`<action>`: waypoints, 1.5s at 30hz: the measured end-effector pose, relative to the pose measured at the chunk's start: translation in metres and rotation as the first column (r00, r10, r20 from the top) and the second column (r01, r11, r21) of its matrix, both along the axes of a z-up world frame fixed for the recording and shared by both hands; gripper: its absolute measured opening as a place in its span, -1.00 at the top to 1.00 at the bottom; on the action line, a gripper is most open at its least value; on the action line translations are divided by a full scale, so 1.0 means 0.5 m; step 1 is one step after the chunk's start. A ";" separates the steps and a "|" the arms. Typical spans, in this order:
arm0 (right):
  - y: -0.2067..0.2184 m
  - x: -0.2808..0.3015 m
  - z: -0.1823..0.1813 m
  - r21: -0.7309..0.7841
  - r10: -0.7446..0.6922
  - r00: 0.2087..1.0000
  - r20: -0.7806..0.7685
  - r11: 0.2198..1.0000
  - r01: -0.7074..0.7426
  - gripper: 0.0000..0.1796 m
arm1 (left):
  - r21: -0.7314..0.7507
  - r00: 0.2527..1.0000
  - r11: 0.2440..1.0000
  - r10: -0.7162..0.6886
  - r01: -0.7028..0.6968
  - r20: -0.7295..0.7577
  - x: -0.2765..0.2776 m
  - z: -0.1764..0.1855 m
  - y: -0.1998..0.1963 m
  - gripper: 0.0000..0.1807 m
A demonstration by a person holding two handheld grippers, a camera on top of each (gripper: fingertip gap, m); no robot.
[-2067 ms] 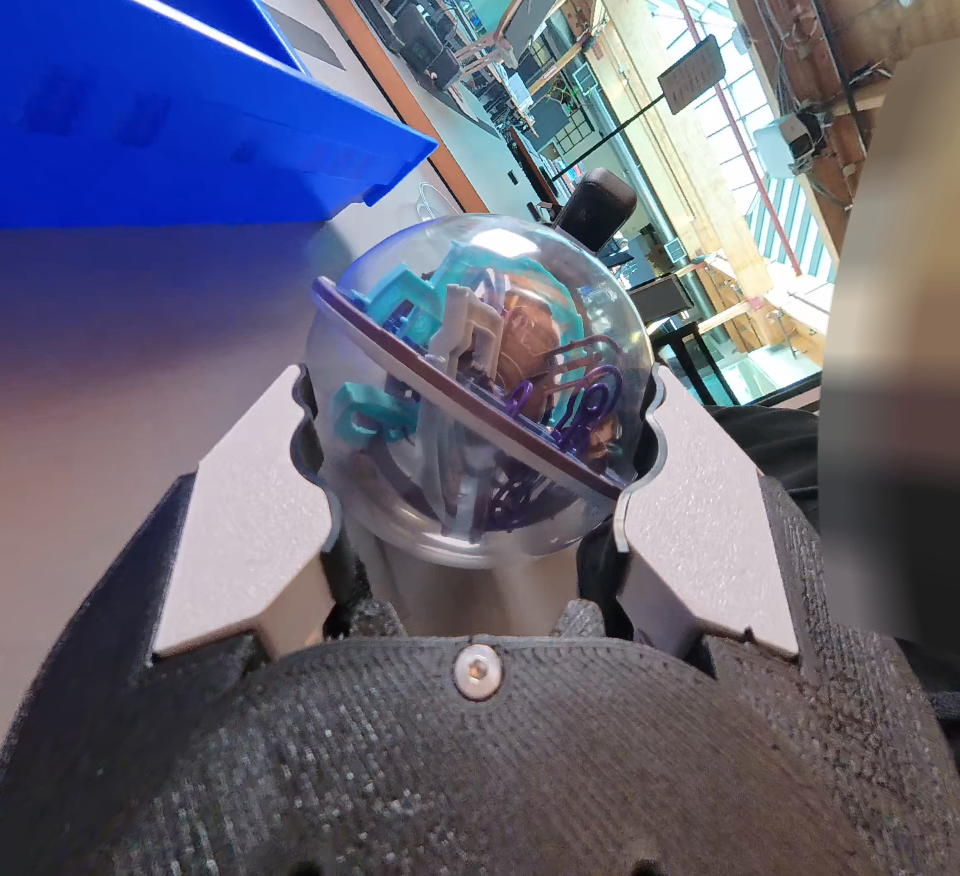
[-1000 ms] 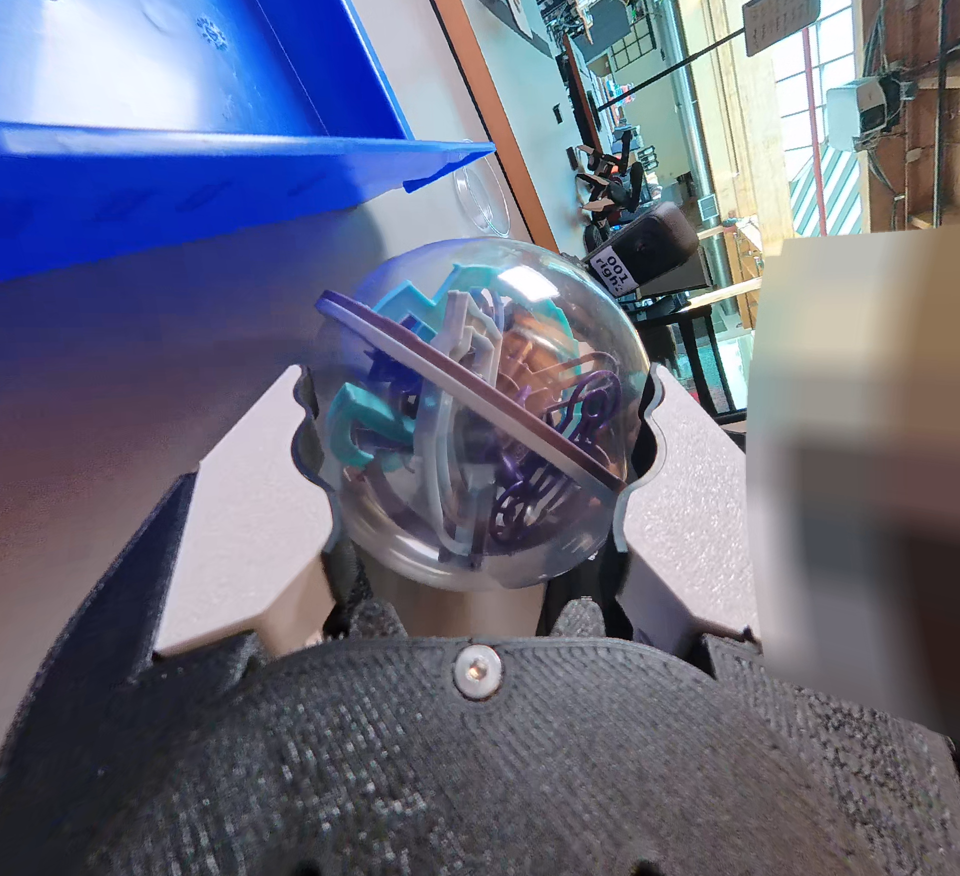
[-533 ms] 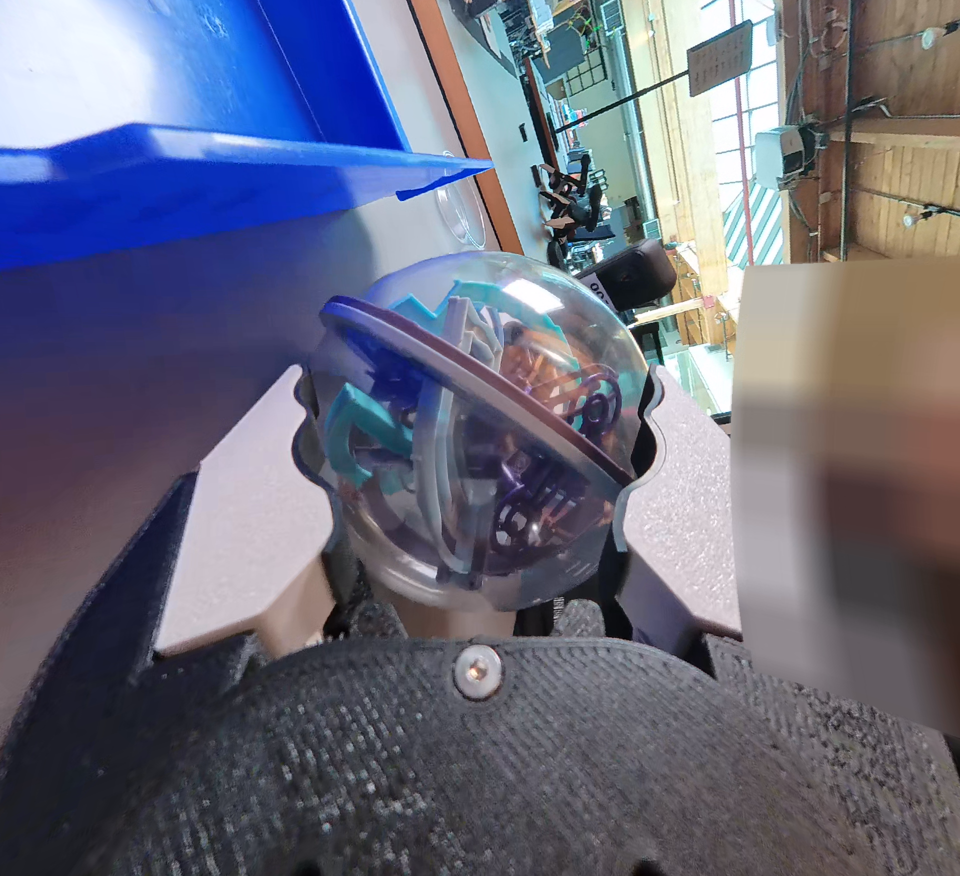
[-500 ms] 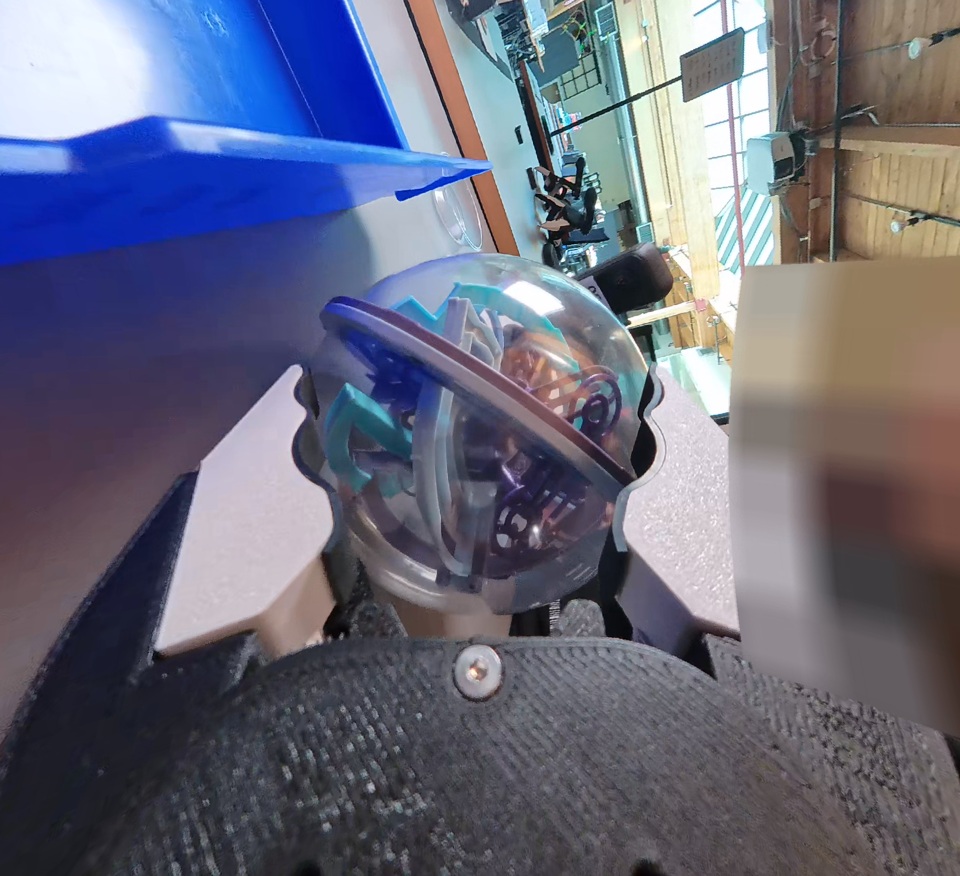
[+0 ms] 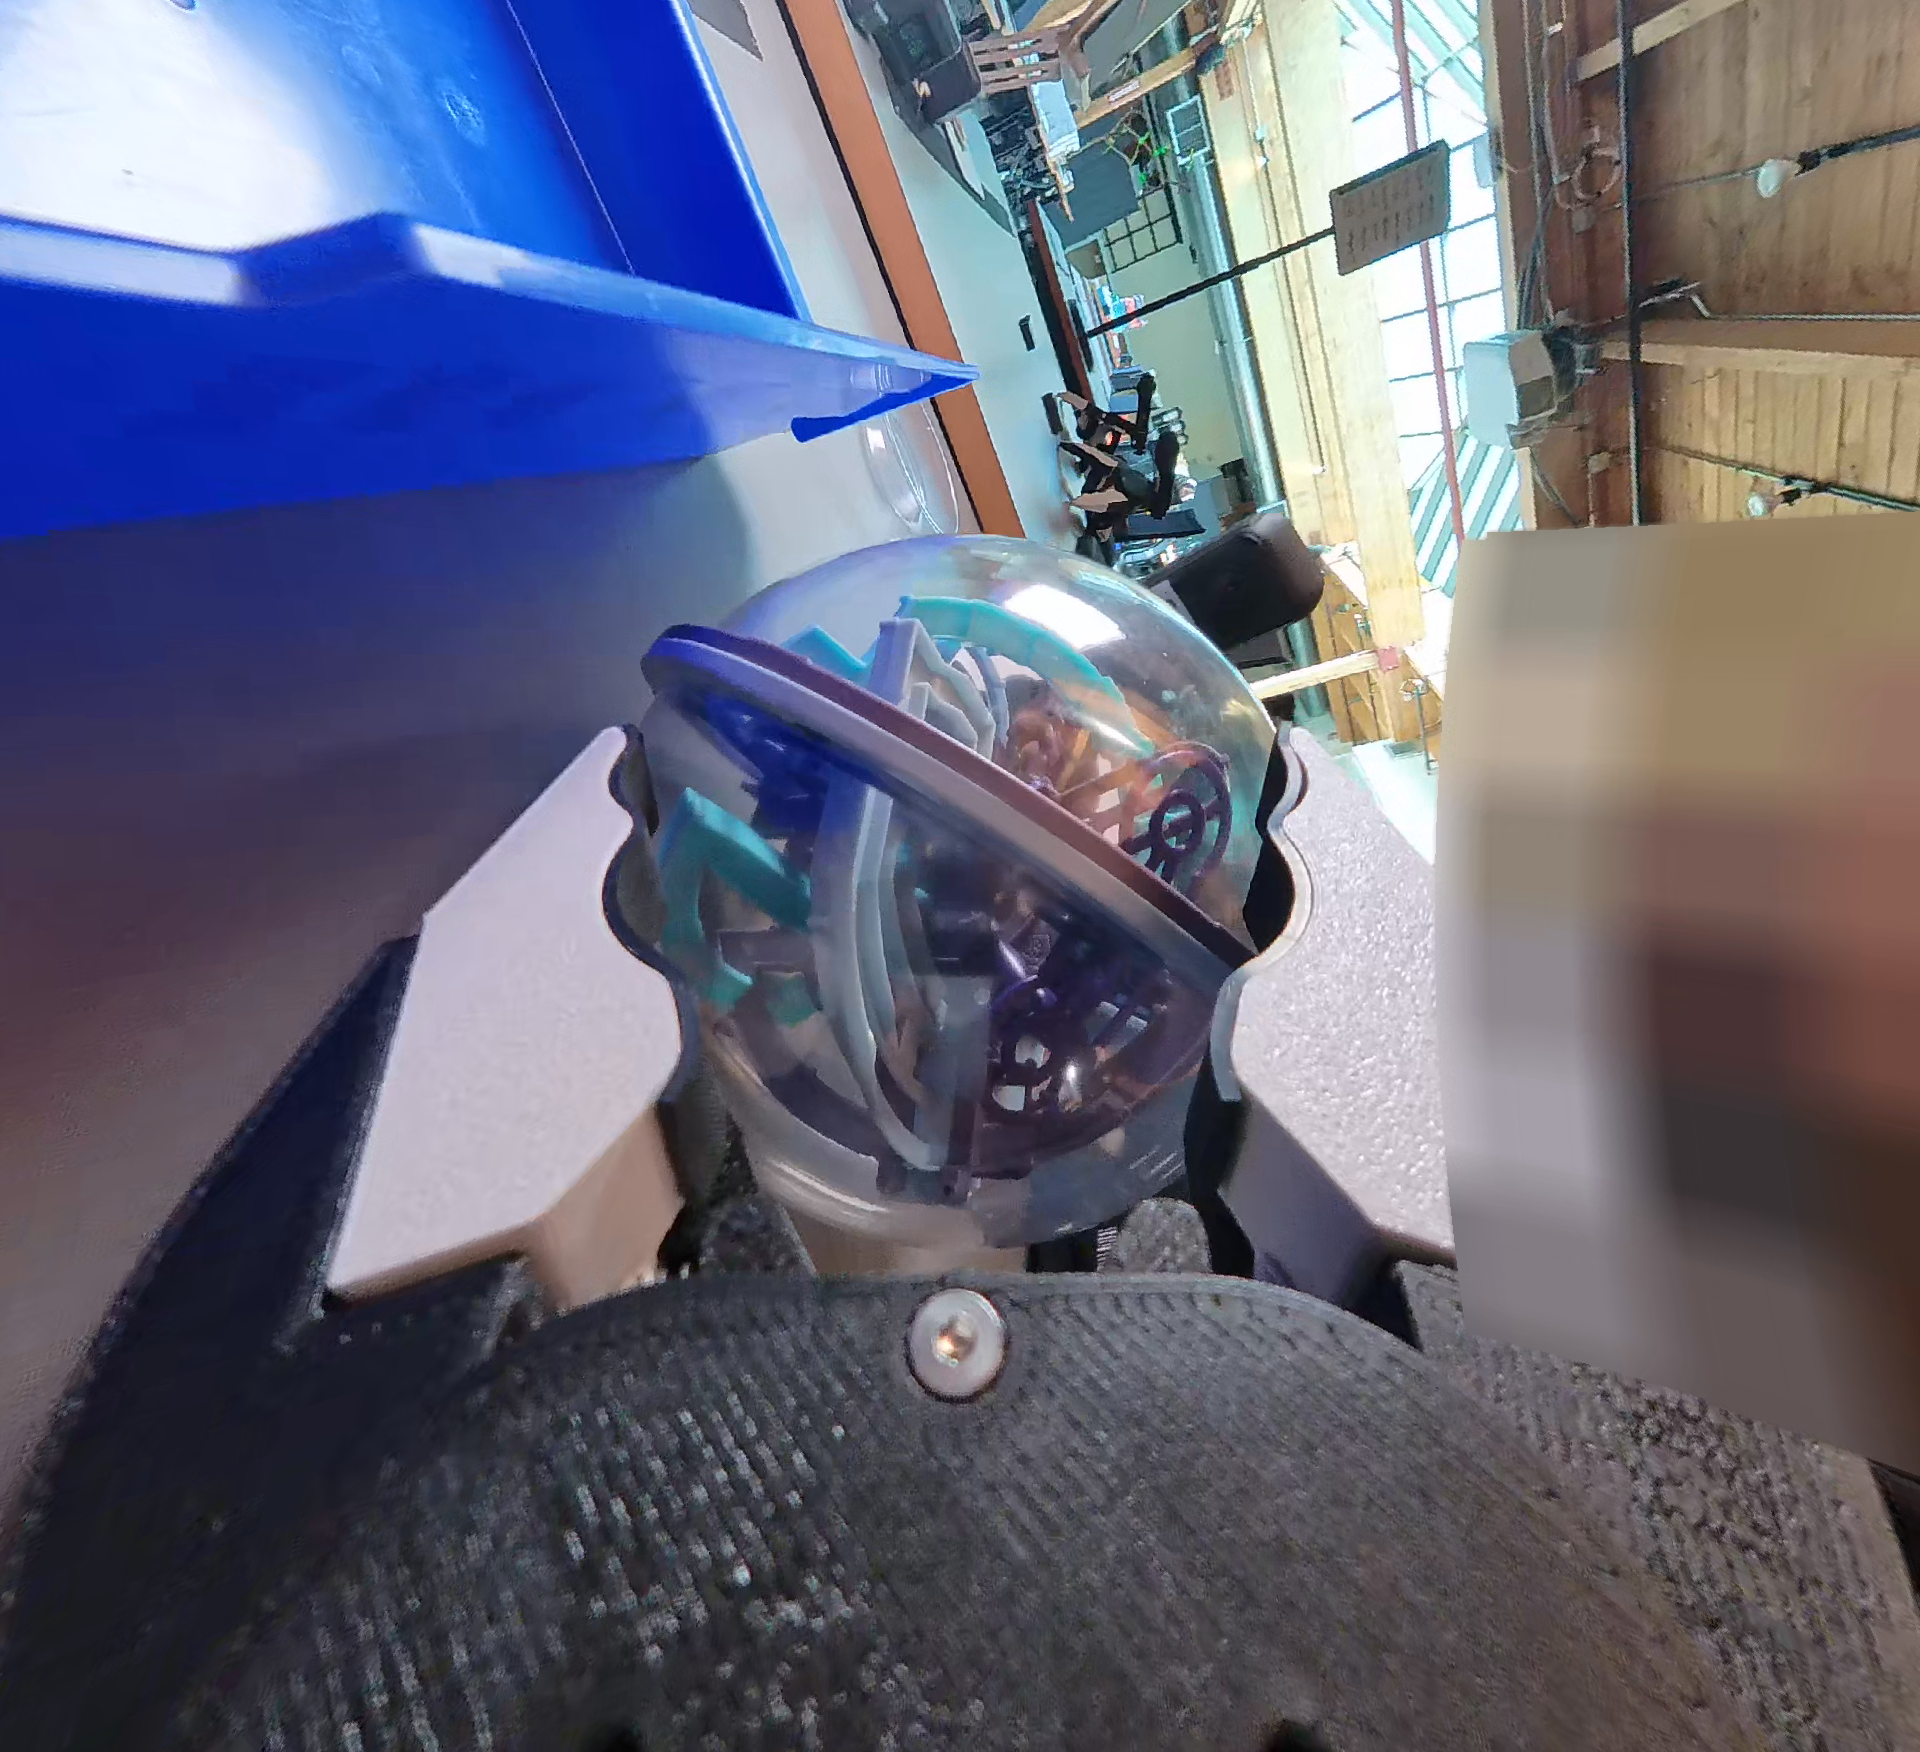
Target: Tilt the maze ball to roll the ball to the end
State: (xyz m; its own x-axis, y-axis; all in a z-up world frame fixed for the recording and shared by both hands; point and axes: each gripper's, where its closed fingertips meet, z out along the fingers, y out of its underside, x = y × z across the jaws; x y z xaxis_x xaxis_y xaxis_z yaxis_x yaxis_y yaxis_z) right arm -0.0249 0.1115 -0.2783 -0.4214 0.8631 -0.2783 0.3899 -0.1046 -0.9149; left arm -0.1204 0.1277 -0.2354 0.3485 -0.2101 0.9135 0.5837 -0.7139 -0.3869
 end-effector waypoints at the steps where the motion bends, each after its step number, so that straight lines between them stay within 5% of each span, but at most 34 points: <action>1: 0.001 -0.002 0.000 -0.009 -0.005 1.000 0.002 1.000 0.005 0.12 | -0.002 1.000 1.000 -0.002 0.002 -0.015 0.003 0.001 0.000 -0.27; 14: 0.029 -0.006 0.009 -0.046 -0.055 0.998 -0.018 0.997 0.055 -0.10 | -0.086 0.992 0.993 -0.089 0.081 -0.090 0.026 0.004 0.035 -0.28; 17: 0.030 -0.005 0.005 -0.030 -0.053 0.999 -0.011 0.998 0.053 -0.11 | 0.045 0.987 0.987 -0.149 0.152 -0.063 0.038 0.038 0.020 -0.54; 23: 0.010 -0.007 0.008 -0.085 -0.008 1.000 -0.004 0.996 0.008 -0.11 | 0.222 0.887 0.913 -0.234 0.341 -0.397 0.067 0.009 -0.047 -0.66; 25: 0.006 -0.008 0.012 -0.122 0.007 1.000 -0.005 0.993 -0.008 -0.14 | 0.193 0.837 0.907 -0.242 0.375 -0.491 0.081 -0.017 -0.050 -0.65; 32: 0.003 -0.001 -0.007 -0.156 0.029 0.997 0.070 0.988 -0.017 -0.15 | 0.117 0.848 0.930 -0.260 0.349 -0.461 0.092 -0.013 -0.026 -0.66; 45: 0.028 -0.001 0.000 0.115 -0.056 0.998 0.005 0.992 0.055 -0.24 | -0.120 0.802 0.925 -0.374 0.362 -0.465 0.107 -0.015 0.009 -0.67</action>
State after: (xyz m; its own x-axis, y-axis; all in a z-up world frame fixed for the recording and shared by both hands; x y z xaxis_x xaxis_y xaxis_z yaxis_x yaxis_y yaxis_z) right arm -0.0255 0.1256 -0.2781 -0.3699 0.9115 -0.1798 0.3942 -0.0213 -0.9188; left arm -0.0670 0.1323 -0.2431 0.6378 -0.3902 0.6641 0.0262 -0.8507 -0.5250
